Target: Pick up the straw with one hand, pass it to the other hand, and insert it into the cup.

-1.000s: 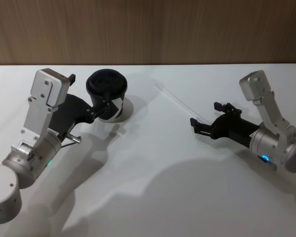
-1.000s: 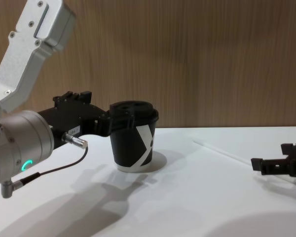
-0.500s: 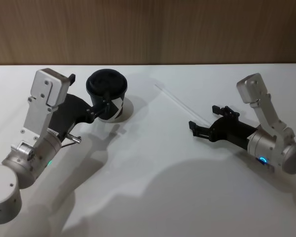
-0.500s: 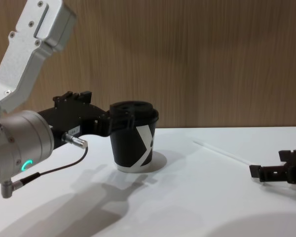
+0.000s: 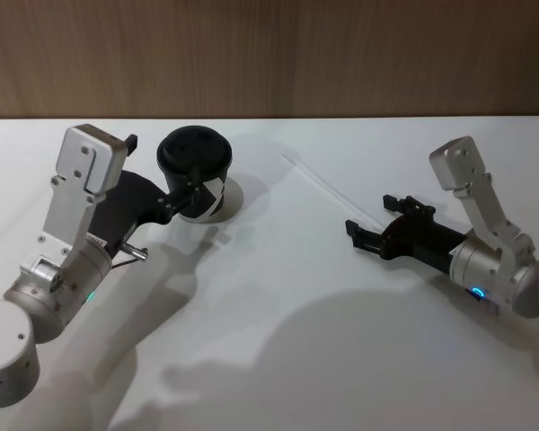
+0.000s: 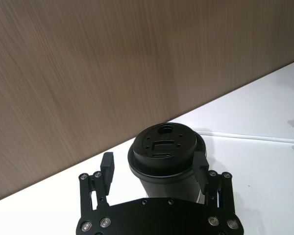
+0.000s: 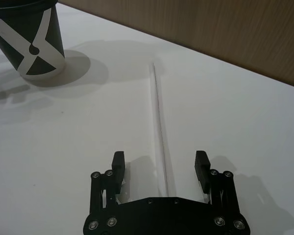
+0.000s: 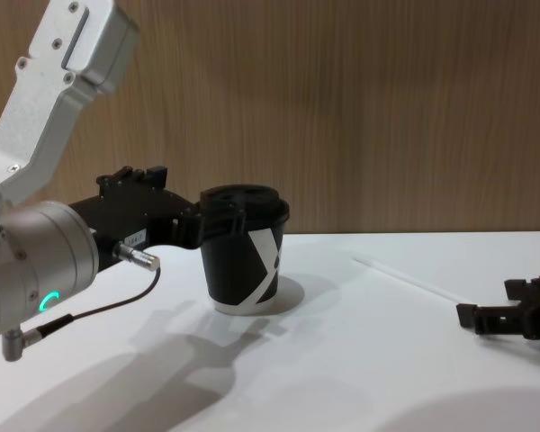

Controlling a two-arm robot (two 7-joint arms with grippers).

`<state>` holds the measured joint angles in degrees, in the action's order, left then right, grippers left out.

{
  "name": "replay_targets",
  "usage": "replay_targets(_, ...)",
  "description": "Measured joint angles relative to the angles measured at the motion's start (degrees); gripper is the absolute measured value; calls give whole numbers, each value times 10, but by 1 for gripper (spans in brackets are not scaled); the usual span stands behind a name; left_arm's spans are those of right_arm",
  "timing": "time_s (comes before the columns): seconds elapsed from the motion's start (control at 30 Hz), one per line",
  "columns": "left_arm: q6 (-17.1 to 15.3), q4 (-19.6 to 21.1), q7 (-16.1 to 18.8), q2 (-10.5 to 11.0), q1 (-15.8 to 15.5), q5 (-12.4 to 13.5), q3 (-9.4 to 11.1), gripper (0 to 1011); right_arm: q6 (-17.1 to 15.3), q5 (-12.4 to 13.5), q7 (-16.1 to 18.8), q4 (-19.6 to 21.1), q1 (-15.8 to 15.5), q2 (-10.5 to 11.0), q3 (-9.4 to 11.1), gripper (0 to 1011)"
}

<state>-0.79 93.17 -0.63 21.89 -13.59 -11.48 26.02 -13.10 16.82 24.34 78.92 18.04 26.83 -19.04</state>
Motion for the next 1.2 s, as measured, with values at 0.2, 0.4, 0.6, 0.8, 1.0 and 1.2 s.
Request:
replay_targets(0.2, 0, 0, 0, 0, 0, 0, 0, 1003, 2, -1, -1, -1, 0, 0, -1, 757)
replay_targets(0.4, 0, 0, 0, 0, 0, 0, 0, 1003, 3, -2, 0, -1, 0, 0, -2, 559)
replay_targets(0.6, 0, 0, 0, 0, 0, 0, 0, 1003, 3, -3, 1, -1, -1, 1, -5, 355)
replay_targets(0.8, 0, 0, 0, 0, 0, 0, 0, 1003, 3, -3, 4, -1, -3, 2, -7, 181)
replay_targets(1.0, 0, 0, 0, 0, 0, 0, 0, 1003, 3, -2, 5, -1, -4, 4, -8, 52)
replay_targets(1.2, 0, 0, 0, 0, 0, 0, 0, 1003, 4, -1, 6, -1, -5, 4, -8, 20)
